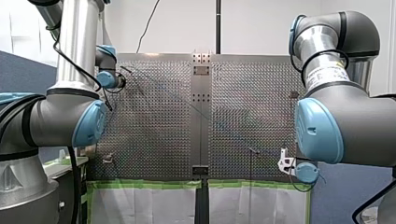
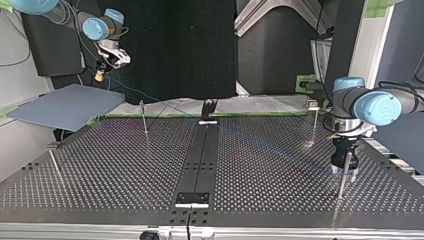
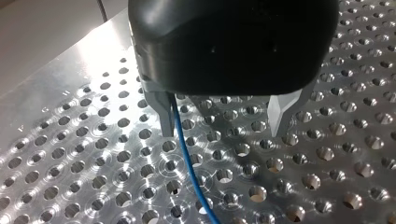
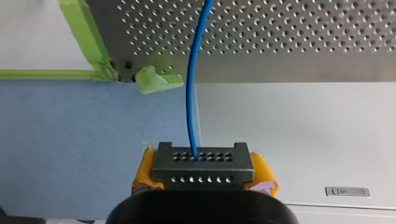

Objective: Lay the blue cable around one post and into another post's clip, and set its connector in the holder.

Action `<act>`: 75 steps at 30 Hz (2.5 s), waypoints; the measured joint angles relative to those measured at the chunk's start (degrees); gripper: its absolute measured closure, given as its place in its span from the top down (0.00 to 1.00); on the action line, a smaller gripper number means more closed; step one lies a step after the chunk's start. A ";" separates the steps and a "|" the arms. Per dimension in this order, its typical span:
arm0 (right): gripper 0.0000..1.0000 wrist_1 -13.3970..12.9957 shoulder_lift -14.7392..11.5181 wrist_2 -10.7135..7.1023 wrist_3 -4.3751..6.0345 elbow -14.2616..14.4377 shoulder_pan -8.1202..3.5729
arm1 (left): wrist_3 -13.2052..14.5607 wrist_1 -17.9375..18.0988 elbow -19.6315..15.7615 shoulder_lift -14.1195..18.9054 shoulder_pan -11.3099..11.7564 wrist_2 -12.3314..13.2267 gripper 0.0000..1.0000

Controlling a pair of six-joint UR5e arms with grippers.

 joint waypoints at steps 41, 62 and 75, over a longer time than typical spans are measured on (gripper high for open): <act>0.00 -0.15 1.18 -22.38 -7.52 -2.81 -0.86 | 0.08 -0.35 0.00 0.00 -0.64 0.00 0.98; 0.00 -0.93 1.16 -34.11 -6.08 -2.84 0.24 | -6.24 -3.76 -2.73 0.08 -1.32 -2.14 0.98; 0.00 -0.49 1.20 -38.22 -5.81 -3.12 1.30 | -14.14 2.78 -6.76 0.27 0.90 0.66 0.98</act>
